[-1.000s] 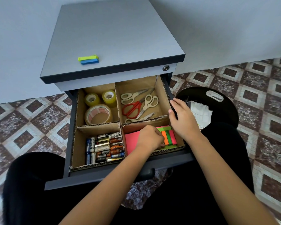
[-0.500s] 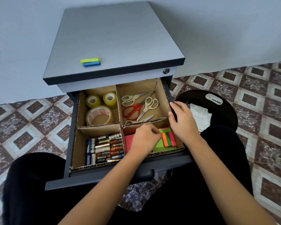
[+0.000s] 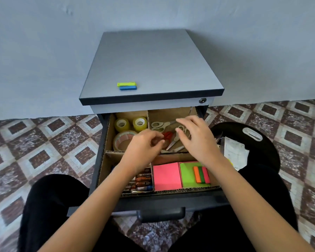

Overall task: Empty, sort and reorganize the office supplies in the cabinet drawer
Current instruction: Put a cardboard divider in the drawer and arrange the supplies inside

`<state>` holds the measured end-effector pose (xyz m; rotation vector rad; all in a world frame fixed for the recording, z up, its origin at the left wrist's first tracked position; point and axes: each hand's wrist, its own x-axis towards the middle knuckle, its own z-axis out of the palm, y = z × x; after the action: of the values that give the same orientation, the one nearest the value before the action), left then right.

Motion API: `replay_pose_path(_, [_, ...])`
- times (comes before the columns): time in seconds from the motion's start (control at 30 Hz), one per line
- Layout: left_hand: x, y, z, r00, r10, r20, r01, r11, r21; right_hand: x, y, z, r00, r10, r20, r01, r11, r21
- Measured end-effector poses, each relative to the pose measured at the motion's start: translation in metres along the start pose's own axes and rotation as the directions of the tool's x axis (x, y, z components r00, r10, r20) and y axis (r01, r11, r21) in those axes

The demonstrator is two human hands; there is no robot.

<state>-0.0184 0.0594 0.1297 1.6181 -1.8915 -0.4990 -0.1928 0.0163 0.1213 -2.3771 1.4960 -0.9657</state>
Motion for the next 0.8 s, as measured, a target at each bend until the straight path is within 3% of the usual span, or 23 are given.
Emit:
replay_pose_path(0.37, [0.044, -0.041, -0.064, 0.942, 0.003, -0.336, 0.051, 0.987, 0.153, 0.098, -0.057, 0.014, 0.995, -0.073, 0.071, 0.075, 0.996, -0.038])
replay_pose_path(0.8, [0.092, -0.056, -0.090, 0.951, 0.022, -0.308, 0.080, 0.946, 0.314, 0.154, -0.083, 0.038, 0.979, 0.048, 0.198, 0.003, 0.968, -0.250])
